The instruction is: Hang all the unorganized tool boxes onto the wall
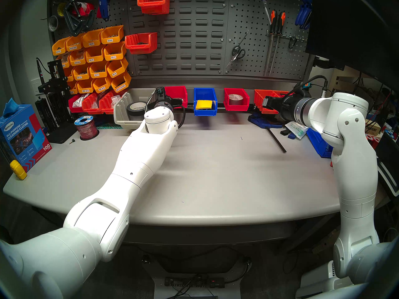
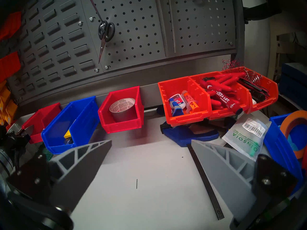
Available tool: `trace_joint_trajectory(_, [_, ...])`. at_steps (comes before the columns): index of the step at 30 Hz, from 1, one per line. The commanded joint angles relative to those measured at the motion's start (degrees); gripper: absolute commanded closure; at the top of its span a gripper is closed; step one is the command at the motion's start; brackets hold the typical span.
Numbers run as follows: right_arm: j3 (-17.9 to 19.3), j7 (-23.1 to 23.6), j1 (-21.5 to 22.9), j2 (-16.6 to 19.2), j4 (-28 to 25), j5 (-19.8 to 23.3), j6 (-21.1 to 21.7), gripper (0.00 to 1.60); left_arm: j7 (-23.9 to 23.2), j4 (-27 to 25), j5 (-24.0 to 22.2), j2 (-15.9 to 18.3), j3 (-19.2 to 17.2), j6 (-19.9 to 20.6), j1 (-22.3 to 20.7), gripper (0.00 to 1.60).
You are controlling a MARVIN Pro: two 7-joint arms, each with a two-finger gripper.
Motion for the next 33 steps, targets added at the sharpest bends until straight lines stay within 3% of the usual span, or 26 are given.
trace_joint_trajectory(1, [0.0,-4.7,0.4,-0.1,-0.5,0.0,-0.1,0.00,-3.2,-1.4,0.8,1.4,0.6,-1.5,-3.0,1.60])
trace_joint_trajectory(16, [0.0,-6.0,0.7,-0.4,-0.5,0.5,-0.1,0.00,-5.5,-1.3,1.2,3.9,0.0,-0.6,-2.8,1.60])
trace_joint_trajectory(33, [0.0,-6.2,0.7,-0.5,-0.5,0.7,-0.1,0.00,-7.1,2.9,-0.4,3.1,-1.3,0.5,-5.1,1.60])
